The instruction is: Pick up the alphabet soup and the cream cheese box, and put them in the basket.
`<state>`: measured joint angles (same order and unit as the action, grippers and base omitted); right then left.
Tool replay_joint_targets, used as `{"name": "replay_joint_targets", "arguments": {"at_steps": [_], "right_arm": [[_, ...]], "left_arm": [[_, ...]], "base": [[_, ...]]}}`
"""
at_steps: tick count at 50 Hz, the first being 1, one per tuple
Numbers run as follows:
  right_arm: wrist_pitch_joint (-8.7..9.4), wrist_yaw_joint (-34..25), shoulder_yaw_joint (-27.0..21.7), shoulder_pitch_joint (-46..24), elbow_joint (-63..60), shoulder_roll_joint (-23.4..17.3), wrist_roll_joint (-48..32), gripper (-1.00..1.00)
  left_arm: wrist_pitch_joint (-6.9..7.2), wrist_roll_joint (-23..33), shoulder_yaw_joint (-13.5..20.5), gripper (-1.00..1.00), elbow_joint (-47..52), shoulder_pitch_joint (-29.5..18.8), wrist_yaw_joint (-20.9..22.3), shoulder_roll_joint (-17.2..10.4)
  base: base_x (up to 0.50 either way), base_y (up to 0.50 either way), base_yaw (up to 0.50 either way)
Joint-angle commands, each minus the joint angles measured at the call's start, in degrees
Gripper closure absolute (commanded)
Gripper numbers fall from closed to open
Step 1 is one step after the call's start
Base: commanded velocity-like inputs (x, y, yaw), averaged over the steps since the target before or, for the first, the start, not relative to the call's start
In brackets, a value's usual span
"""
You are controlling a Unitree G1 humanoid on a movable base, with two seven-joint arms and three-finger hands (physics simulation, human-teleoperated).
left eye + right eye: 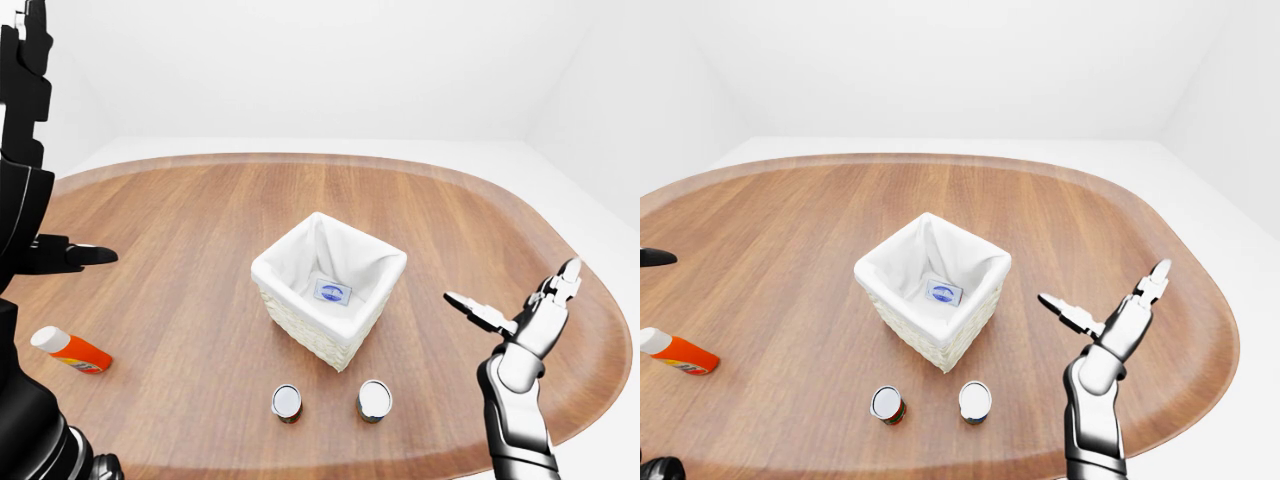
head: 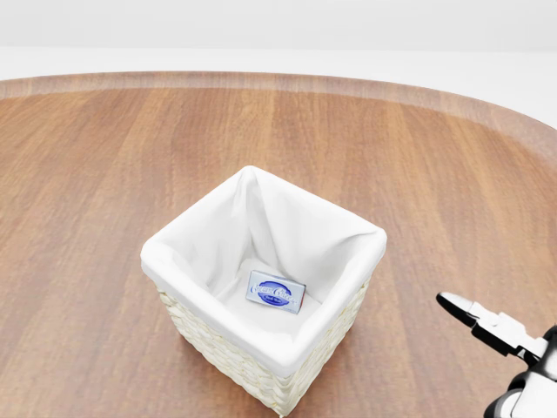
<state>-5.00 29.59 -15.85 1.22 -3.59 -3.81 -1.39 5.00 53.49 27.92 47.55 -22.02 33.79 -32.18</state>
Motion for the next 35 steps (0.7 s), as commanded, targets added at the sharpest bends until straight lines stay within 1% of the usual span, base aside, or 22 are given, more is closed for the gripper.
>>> {"name": "replay_joint_targets", "arguments": {"at_steps": [1, 6, 7, 9, 12, 15, 17, 20, 22, 23, 27, 29, 30, 31, 33, 34, 35], "right_arm": [[0.00, -3.1, 1.9, 0.3, 1.3, 0.0, -2.3, -1.00], [0.00, -4.1, 2.9, 0.6, 0.7, 0.4, -5.0, -1.00], [0.00, -4.0, 3.2, 1.0, -0.1, 0.5, -6.5, -1.00], [0.00, -4.5, 3.5, 1.6, -1.9, 0.9, -6.9, -1.00], [0.00, -5.1, 3.5, 2.1, -3.3, 1.1, -7.7, -1.00], [0.00, -7.5, 3.6, 3.0, -4.9, 1.2, -7.5, -1.00], [0.25, -7.8, 3.8, 3.7, -6.4, 1.5, -9.2, -1.00], [1.01, -9.4, 3.6, 4.2, -7.5, 1.8, -8.7, -1.00], [1.09, -10.0, 3.7, 4.7, -8.3, 2.0, -9.2, -1.00], [1.84, -9.3, 3.2, 4.5, -8.1, 2.3, -9.5, -1.00], [0.80, -10.0, 3.5, 3.7, -5.5, 1.4, -10.7, -1.00], [0.95, -10.1, 3.5, 3.8, -5.6, 1.5, -11.0, -1.00], [0.91, -11.2, 3.2, 3.9, -6.0, 1.7, -9.1, -1.00], [1.58, -11.0, 3.1, 4.1, -6.3, 1.8, -9.5, -1.00], [1.67, -11.6, 3.5, 4.5, -6.9, 1.9, -9.5, -1.00], [2.02, -12.0, 3.7, 4.7, -7.2, 2.0, -9.5, -1.00], [2.52, -12.0, 3.9, 4.4, -6.8, 1.9, -10.1, -1.00]], "left_arm": [[0.00, 0.2, 0.2, -1.00, -0.3, 0.0, -0.3, 0.3], [0.00, 0.9, 0.2, -1.00, -0.1, -0.4, 0.1, -0.4], [0.00, 0.9, 0.3, -1.00, -0.1, -0.3, 0.2, -0.3], [0.00, 0.5, 0.3, -1.00, -0.5, 0.0, -0.6, 0.1], [0.00, 0.6, 0.1, -1.00, -0.5, 0.0, -0.5, 0.1], [0.00, 0.8, -0.2, -1.00, -0.6, -0.2, -0.3, 0.1], [0.00, 0.7, -0.2, -1.00, -0.6, 0.1, -0.2, 0.3], [0.00, 0.8, -0.3, -1.00, -0.7, 0.8, -0.5, 1.0], [0.00, 1.0, -0.3, -1.00, -0.6, 0.8, -0.2, 1.0], [0.00, 1.2, -0.3, -1.00, -0.5, 0.7, 0.1, 0.9], [0.00, 1.5, -0.2, -1.00, -0.4, 0.6, 0.5, 1.0], [0.00, 1.6, -0.2, -1.00, -0.3, 0.5, 0.8, 0.9], [0.00, 1.5, -0.1, -1.00, -0.3, 0.7, 0.7, 1.0], [0.00, 1.4, -0.2, -1.00, -0.4, 0.9, 0.4, 1.3], [0.00, 1.5, -0.2, -1.00, -0.3, 1.3, 0.0, 1.6], [0.00, 2.4, 0.1, -1.00, -0.7, 1.3, -1.7, 1.1], [0.00, 2.6, 0.4, -1.00, -0.1, 0.7, 0.2, 0.5]], "base": [[0.00, 0.00, 0.00], [0.00, 0.00, 0.00], [0.00, 0.00, 0.00], [0.00, 0.00, 0.00], [0.00, 0.00, 0.00], [0.00, 0.00, 0.00], [0.00, 0.00, 0.00], [0.00, 0.00, 0.00], [0.00, 0.00, 0.00], [0.00, 0.00, 0.00], [0.00, 0.00, 0.00], [0.00, 0.00, 0.00], [0.00, 0.00, 0.00], [0.00, 0.00, 0.00], [0.00, 0.00, 0.00], [0.00, 0.00, 0.00], [0.00, 0.00, 0.00]]}}
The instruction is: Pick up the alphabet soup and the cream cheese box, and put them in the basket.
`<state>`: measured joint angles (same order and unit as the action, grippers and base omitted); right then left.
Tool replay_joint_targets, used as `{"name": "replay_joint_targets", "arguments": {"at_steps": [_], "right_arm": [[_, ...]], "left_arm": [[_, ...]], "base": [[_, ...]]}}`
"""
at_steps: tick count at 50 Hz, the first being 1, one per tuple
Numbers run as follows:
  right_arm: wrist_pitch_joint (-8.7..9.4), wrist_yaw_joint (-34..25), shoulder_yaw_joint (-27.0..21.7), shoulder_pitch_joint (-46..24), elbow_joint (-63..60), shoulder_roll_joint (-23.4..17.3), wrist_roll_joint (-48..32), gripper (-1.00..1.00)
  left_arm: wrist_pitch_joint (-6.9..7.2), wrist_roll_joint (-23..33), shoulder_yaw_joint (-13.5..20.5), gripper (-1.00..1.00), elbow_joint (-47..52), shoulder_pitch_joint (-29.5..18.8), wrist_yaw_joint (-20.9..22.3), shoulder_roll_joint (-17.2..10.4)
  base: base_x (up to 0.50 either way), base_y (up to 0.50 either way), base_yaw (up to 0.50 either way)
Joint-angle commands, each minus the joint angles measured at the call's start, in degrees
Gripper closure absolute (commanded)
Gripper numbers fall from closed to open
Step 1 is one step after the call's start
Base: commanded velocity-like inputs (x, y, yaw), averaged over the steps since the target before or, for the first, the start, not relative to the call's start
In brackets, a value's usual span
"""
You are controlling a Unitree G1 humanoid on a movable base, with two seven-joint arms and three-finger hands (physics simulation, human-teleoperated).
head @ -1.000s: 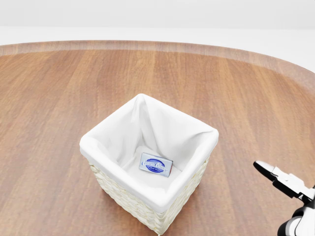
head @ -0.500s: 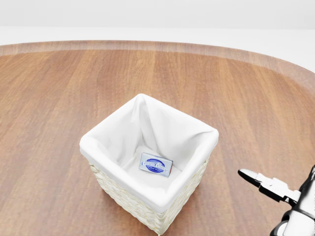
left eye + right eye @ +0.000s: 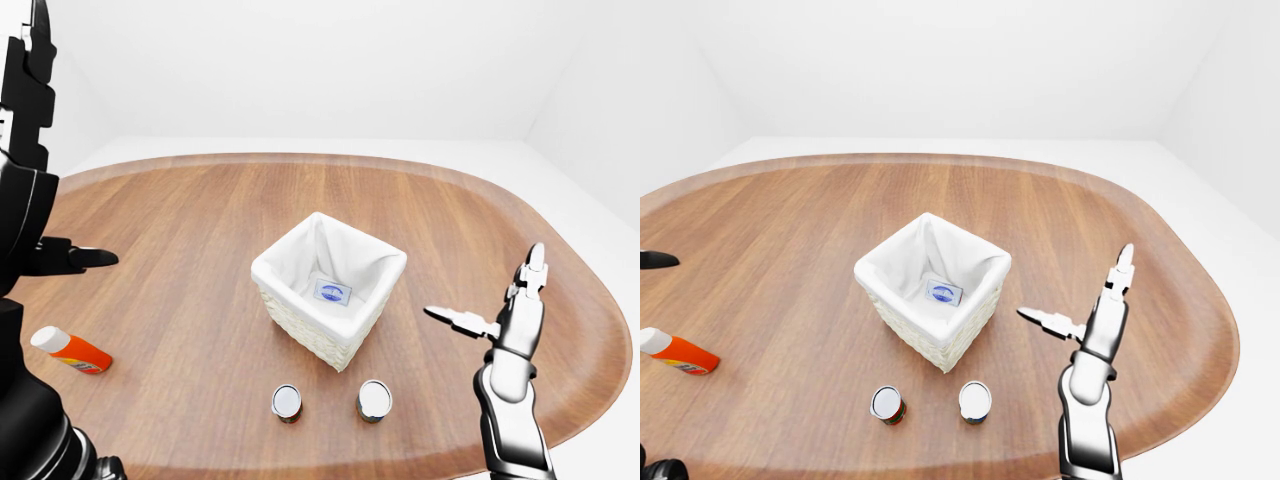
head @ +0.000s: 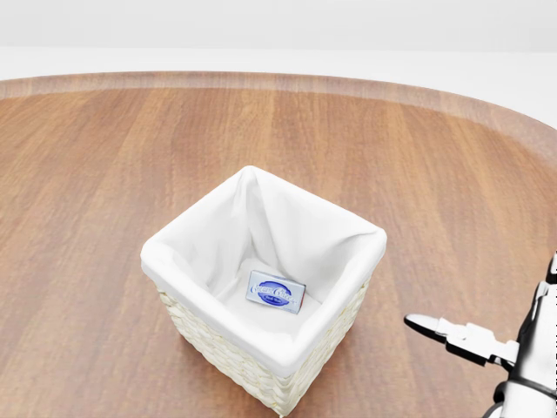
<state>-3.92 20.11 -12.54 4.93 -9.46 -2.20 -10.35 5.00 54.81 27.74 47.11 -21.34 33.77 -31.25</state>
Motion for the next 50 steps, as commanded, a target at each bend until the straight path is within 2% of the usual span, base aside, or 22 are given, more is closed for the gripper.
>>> {"name": "replay_joint_targets", "arguments": {"at_steps": [1, 2, 3, 5, 10, 14, 16, 18, 26, 27, 34, 42, 50], "right_arm": [[0.92, -2.5, 0.6, 0.6, -0.8, 0.2, -1.4, -1.00], [0.76, -2.5, 0.6, 0.6, -0.7, 0.2, -1.5, -1.00], [-0.79, -5.8, 0.9, 1.2, -0.7, 0.3, 2.2, -1.00], [-1.08, -6.2, 0.3, 1.5, -0.5, 0.5, 3.4, -1.00], [-1.08, -5.0, -0.7, 1.5, 3.9, -0.6, 0.3, -1.00], [-1.08, -10.4, 0.0, 2.7, 4.6, -1.0, 1.2, -1.00], [-1.08, -10.8, 1.1, 2.6, 6.8, -1.4, -2.5, -1.00], [-1.08, -14.0, 2.3, 3.4, 7.2, -1.4, -2.4, -1.00], [-1.08, -15.2, 2.4, 3.9, 6.8, -0.5, -2.3, -1.00], [-1.08, -17.4, 2.4, 4.7, 4.8, -0.4, -0.5, -1.00], [-1.08, -20.5, 2.1, 6.7, 3.5, -0.8, -3.0, -1.00], [-1.08, -21.8, 1.7, 7.3, 3.3, -0.3, -5.1, -1.00], [-1.08, -23.3, 3.4, 8.0, 6.1, -0.2, -6.6, -1.00]], "left_arm": [[0.00, 1.5, 0.7, -1.00, 0.3, -0.3, 0.8, -0.7], [0.00, 1.5, 0.7, -1.00, 0.1, -0.3, 0.7, -0.7], [0.00, 1.4, 0.6, -1.00, -0.1, -0.1, 1.2, -0.7], [0.00, 1.2, 0.7, -1.00, -0.7, 0.2, 0.3, -0.4], [0.00, 1.7, 0.4, -1.00, -0.4, 0.0, 1.0, -0.5], [0.00, 1.3, 0.7, -1.00, -0.5, 0.6, 0.0, 0.0], [0.00, 1.5, 0.7, -1.00, -0.3, 0.3, 0.6, -0.3], [0.00, 1.6, 0.6, -1.00, -0.3, 0.3, 0.6, -0.2], [0.00, 1.5, 0.3, -1.00, -0.5, 0.5, 0.4, 0.3], [0.00, 1.5, 0.3, -1.00, -0.5, 0.5, 0.7, 0.3], [0.00, 2.0, 0.0, -1.00, -0.3, 0.2, 1.6, 0.2], [0.00, 1.9, 0.0, -1.00, -0.7, 0.4, 0.9, 0.5], [0.00, 1.7, 0.0, -1.00, -0.9, 0.9, 0.2, 1.1]], "base": [[0.00, 0.00, 0.00], [0.00, 0.00, 0.00], [0.00, 0.00, 0.00], [0.00, 0.00, 0.00], [0.00, 0.00, 0.00], [0.00, 0.00, 0.00], [0.00, 0.00, 0.00], [0.00, 0.00, 0.00], [0.00, 0.00, 0.00], [0.00, 0.00, 0.00], [0.00, 0.00, 0.00], [0.00, 0.00, 0.00], [0.00, 0.00, 0.00]]}}
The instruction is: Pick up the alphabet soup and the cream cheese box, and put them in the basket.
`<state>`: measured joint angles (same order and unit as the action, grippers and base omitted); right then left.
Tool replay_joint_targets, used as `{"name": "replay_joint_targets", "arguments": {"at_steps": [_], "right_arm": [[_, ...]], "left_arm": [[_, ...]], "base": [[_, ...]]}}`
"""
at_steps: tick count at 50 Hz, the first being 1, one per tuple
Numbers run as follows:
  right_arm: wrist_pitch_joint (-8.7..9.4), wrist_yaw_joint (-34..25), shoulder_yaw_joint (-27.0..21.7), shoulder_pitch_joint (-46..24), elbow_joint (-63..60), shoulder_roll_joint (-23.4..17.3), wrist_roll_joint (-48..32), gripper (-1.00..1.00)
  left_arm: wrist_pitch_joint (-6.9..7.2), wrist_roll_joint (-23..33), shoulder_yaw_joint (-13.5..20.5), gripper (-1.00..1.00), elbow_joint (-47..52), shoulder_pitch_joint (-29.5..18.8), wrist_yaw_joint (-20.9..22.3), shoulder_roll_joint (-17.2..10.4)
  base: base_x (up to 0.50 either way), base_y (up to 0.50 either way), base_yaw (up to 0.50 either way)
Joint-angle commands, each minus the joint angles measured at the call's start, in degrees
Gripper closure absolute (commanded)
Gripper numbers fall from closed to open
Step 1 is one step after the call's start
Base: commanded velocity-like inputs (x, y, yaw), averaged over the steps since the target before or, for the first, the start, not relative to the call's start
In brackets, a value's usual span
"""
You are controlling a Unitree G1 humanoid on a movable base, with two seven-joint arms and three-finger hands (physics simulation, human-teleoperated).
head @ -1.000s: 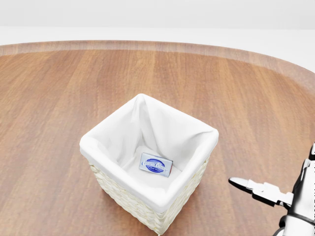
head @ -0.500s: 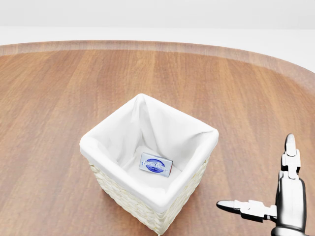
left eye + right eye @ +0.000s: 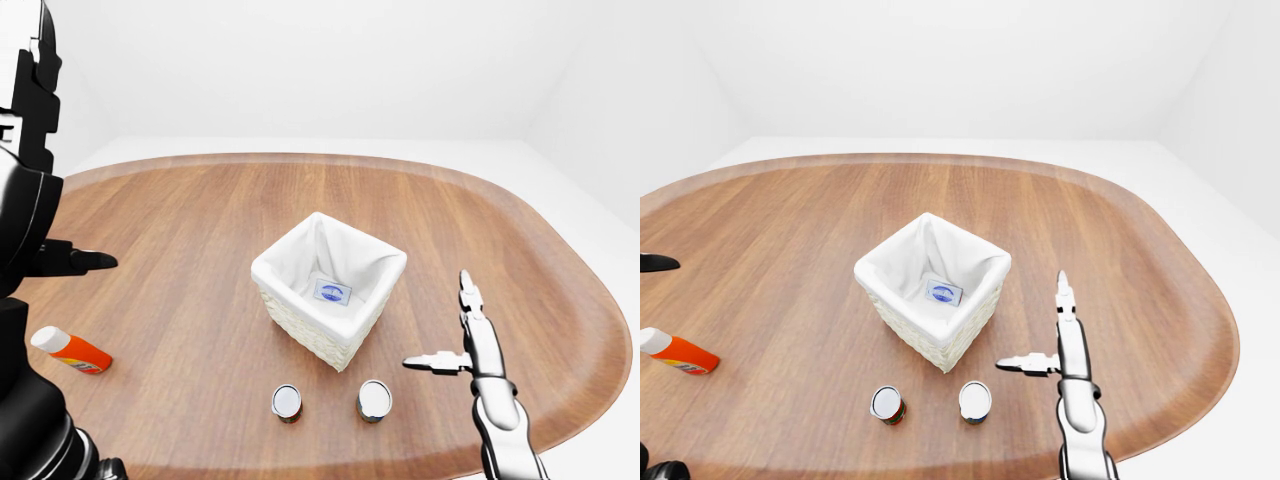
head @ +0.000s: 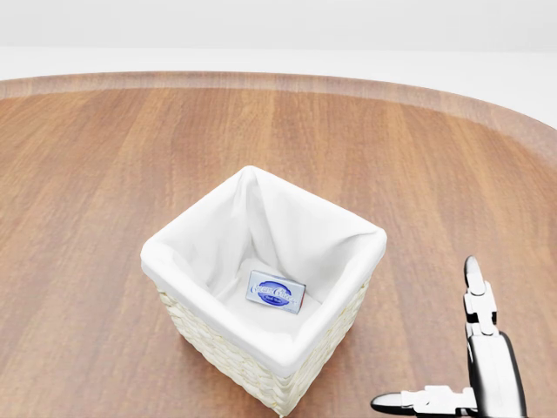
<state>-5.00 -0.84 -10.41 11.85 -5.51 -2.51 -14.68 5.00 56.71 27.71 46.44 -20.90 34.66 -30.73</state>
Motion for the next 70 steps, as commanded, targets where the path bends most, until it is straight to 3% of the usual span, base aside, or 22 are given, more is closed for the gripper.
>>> {"name": "replay_joint_targets", "arguments": {"at_steps": [1, 23, 70], "right_arm": [[0.00, -2.2, 1.5, 1.1, 2.8, 0.0, -2.8, -1.00], [0.00, 0.1, 5.3, -0.3, 11.0, -0.8, -7.2, -1.00], [0.00, -1.7, 13.2, 0.9, 16.0, -1.2, -12.5, -1.00]], "left_arm": [[0.00, -0.2, 0.1, -1.00, -0.3, 0.4, -0.6, 0.5], [0.00, -0.4, 0.0, -1.00, 0.8, 0.1, -0.3, 0.3], [0.00, -0.2, 0.0, -1.00, 1.0, 0.4, -0.2, 0.6]], "base": [[0.00, 0.00, 0.00], [0.00, 0.00, 0.00], [0.00, 0.00, 0.00]]}}
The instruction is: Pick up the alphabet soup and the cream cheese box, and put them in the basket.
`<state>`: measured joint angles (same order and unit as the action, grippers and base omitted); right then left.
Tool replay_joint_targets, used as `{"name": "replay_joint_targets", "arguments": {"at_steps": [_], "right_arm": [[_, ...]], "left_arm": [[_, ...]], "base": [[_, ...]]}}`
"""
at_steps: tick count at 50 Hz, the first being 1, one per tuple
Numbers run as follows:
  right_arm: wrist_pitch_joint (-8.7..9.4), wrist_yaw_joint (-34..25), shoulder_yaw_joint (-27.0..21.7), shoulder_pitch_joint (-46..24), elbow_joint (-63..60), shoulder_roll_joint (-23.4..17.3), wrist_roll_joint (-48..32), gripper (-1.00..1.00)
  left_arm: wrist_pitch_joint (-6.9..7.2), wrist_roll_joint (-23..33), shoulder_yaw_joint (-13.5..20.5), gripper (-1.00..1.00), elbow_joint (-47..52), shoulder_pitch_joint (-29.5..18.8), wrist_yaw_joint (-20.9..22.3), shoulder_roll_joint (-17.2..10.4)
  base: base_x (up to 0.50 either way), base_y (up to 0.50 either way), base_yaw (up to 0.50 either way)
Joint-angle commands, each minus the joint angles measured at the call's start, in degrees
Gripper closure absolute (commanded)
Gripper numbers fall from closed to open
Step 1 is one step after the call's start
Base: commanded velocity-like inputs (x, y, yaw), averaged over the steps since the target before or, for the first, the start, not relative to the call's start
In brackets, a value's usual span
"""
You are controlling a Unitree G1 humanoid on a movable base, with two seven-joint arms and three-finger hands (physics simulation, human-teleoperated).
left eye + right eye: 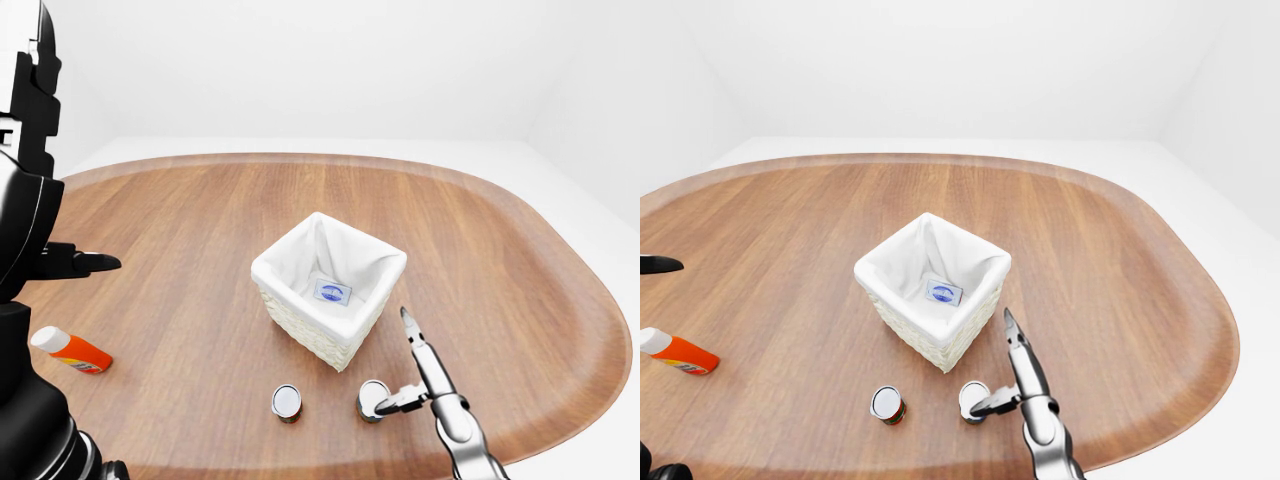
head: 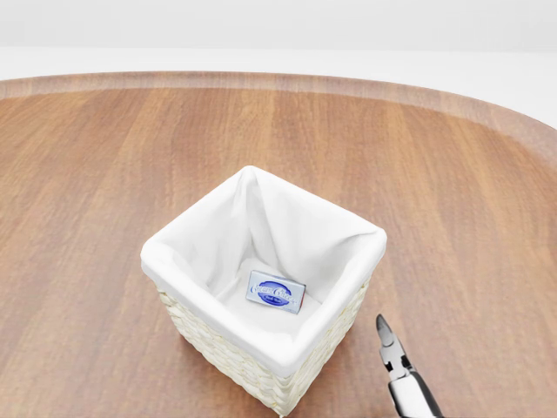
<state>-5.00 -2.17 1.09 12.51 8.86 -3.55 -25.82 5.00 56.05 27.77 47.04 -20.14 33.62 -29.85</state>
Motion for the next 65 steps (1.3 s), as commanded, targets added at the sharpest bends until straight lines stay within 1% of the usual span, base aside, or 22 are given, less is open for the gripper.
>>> {"name": "replay_joint_targets", "arguments": {"at_steps": [1, 3, 6, 9, 12, 15, 28, 31, 42, 49, 55, 63, 65], "right_arm": [[0.00, -0.3, 1.9, 0.3, 1.9, -0.1, -1.5, -1.00], [0.00, -0.1, 2.2, 0.0, 3.1, -0.1, -1.8, -1.00], [0.00, -0.8, 2.8, -0.4, 4.1, 0.1, -1.1, -1.00], [0.00, -0.6, 3.2, -1.0, 4.9, 0.2, -1.5, -1.00], [0.00, -0.7, 3.6, -0.8, 4.3, 0.3, -1.7, -1.00], [0.00, -0.8, 3.8, -0.7, 4.0, 0.4, -1.7, -1.00], [0.00, 0.0, 5.3, -1.9, 7.5, 0.4, -2.9, -1.00], [0.00, -0.1, 5.8, -1.6, 8.1, 0.2, -3.3, -1.00], [0.00, -1.8, 7.0, 2.4, 4.6, -0.6, -4.8, -1.00], [0.00, -2.4, 7.8, 3.0, 3.6, -0.6, -5.3, -1.00], [0.00, -1.8, 8.6, 2.8, 4.7, -0.5, -6.1, -1.00], [0.00, -1.1, 7.7, 0.5, 8.7, -0.5, -5.3, -1.00], [0.00, -1.1, 7.8, 0.3, 9.0, -0.3, -5.4, -1.00]], "left_arm": [[0.00, 0.4, -0.1, -1.00, 0.4, -0.3, 0.8, -0.2], [0.00, 0.1, 0.0, -1.00, 0.1, 0.1, 0.0, 0.2], [0.00, 0.4, -0.1, -1.00, 0.3, -0.3, 0.7, -0.2], [0.00, 0.0, -0.1, -1.00, 0.0, 0.1, -0.2, 0.3], [0.00, 0.2, 0.0, -1.00, 0.2, -0.1, 0.4, 0.0], [0.00, 0.0, -0.1, -1.00, 0.0, 0.1, -0.2, 0.2], [0.00, 0.2, -0.1, -1.00, 0.1, -0.1, 0.2, 0.0], [0.00, 0.0, 0.0, -1.00, 0.1, 0.0, 0.2, 0.0], [0.00, 0.1, 0.1, -1.00, 0.3, 0.1, 0.3, 0.0], [0.00, 0.0, 0.0, -1.00, 0.0, 0.2, -0.1, 0.2], [0.00, 0.0, 0.1, -1.00, 0.1, 0.1, 0.0, 0.1], [0.00, -0.1, 0.0, -1.00, -0.1, 0.3, -0.5, 0.4], [0.00, 0.2, -0.1, -1.00, 0.1, 0.0, 0.1, 0.1]], "base": [[0.00, 0.00, 0.00], [0.00, 0.00, 0.00], [0.00, 0.00, 0.00], [0.00, 0.00, 0.00], [0.00, 0.00, 0.00], [0.00, 0.00, 0.00], [0.00, 0.00, 0.00], [0.00, 0.00, 0.00], [0.00, 0.00, 0.00], [0.00, 0.00, 0.00], [0.00, 0.00, 0.00], [0.00, 0.00, 0.00], [0.00, 0.00, 0.00]]}}
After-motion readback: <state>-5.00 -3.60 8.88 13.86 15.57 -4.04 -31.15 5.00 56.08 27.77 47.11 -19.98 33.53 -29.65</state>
